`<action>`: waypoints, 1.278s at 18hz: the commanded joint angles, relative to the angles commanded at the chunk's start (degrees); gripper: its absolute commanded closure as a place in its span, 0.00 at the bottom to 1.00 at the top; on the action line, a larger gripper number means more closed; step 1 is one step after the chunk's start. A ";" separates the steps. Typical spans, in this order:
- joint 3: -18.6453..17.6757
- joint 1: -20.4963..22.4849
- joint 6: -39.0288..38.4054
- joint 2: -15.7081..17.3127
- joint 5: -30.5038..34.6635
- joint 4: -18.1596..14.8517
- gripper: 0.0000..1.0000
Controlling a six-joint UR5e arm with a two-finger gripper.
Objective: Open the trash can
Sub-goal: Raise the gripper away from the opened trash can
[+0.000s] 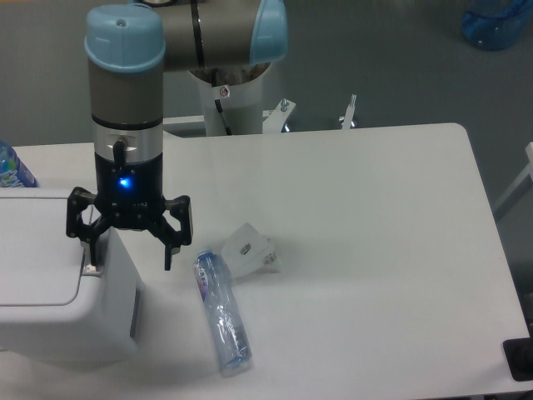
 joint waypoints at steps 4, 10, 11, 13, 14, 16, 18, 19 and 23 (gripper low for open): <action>0.00 0.00 0.00 0.00 0.00 0.00 0.00; 1.75 0.09 0.26 0.53 0.00 0.17 0.00; 2.71 0.26 0.26 0.61 0.00 0.18 0.00; 3.87 2.36 0.35 0.61 0.70 0.18 0.00; 3.87 3.77 0.44 1.40 2.10 0.18 0.00; 3.69 6.14 2.71 2.37 6.05 0.00 0.00; 3.43 7.46 8.15 2.55 9.91 -0.61 0.00; 3.25 7.99 11.13 2.55 12.28 -0.88 0.00; 2.90 9.67 24.23 2.64 17.92 -5.00 0.00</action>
